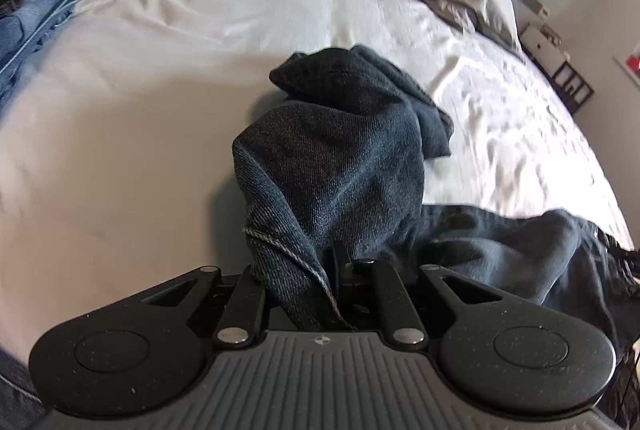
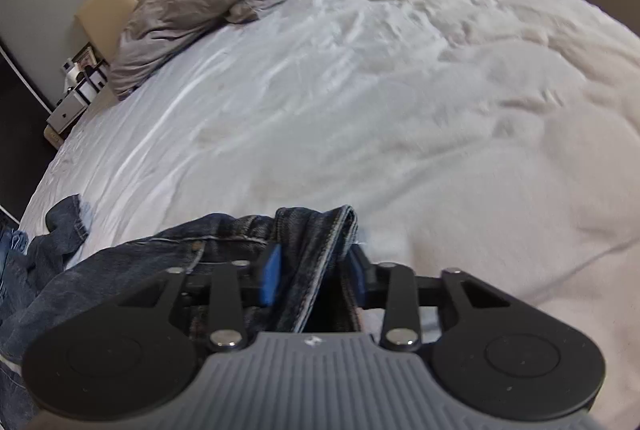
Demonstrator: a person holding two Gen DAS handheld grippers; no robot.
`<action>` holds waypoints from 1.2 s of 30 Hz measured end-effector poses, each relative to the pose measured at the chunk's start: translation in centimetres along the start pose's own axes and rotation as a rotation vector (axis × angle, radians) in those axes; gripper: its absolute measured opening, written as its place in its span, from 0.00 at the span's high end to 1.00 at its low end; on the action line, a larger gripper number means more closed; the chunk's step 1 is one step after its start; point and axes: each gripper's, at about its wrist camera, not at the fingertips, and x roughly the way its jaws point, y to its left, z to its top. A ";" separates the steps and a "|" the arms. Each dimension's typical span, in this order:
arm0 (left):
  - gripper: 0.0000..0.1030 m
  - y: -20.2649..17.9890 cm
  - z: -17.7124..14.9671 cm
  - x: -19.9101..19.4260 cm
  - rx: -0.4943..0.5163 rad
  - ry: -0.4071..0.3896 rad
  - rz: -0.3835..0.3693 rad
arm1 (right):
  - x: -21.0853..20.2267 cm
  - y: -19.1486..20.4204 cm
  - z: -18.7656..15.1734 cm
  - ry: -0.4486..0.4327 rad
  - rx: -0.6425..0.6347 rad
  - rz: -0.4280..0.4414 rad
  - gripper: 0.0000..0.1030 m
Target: Fold clothes
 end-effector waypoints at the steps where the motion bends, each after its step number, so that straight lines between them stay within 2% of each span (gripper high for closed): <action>1: 0.95 -0.3 -0.1 -0.3 0.004 -0.015 0.009 | -0.4 0.6 0.3 -0.018 -0.022 -0.010 0.79; 4: 0.97 -1.1 0.1 -1.5 0.006 -0.103 0.007 | -1.5 2.1 1.3 -0.105 -0.064 -0.084 0.83; 7: 0.97 -2.7 0.6 -2.3 0.021 -0.201 -0.011 | -1.0 3.4 2.2 -0.181 -0.085 -0.227 0.83; 9: 0.97 -3.8 0.9 -1.2 0.047 -0.177 0.038 | 0.3 3.0 2.8 -0.155 -0.035 -0.270 0.82; 10: 0.97 -4.0 1.0 -0.3 0.049 -0.148 0.071 | 0.9 2.5 2.9 -0.131 -0.001 -0.275 0.79; 11: 0.97 -3.9 1.0 0.4 0.044 -0.125 0.087 | 1.2 2.0 2.8 -0.118 0.026 -0.272 0.69; 13: 0.97 -3.4 1.0 1.2 0.036 -0.107 0.084 | 1.0 1.2 2.4 -0.124 0.047 -0.273 0.58; 15: 0.95 -2.7 0.7 1.1 0.028 -0.096 0.060 | 0.2 0.4 2.0 -0.130 0.067 -0.261 0.54; 17: 0.82 -2.2 0.3 0.5 0.018 -0.068 0.041 | -1.4 -0.1 1.7 -0.153 0.086 -0.248 0.50; 19: 0.70 -1.6 -0.4 -0.6 0.011 -0.049 0.029 | -3.4 -0.2 1.4 -0.168 0.111 -0.225 0.50; 22: 0.61 -0.8 -2.0 -3.2 0.007 -0.056 -0.008 | -5.9 0.7 0.6 -0.147 0.081 -0.197 0.50; 25: 0.55 0.0 -4.1 -6.2 0.031 -0.090 -0.010 | -8.2 2.2 -0.8 -0.116 0.044 -0.175 0.50; 29: 0.55 1.3 -6.6 -10.0 0.056 -0.108 0.007 | -10.4 4.2 -4.1 -0.042 0.000 -0.148 0.50; 36: 0.55 3.0 -10.6 -14.7 -0.022 -0.101 -0.012 | -11.9 6.5 -10.9 0.097 -0.114 -0.194 0.50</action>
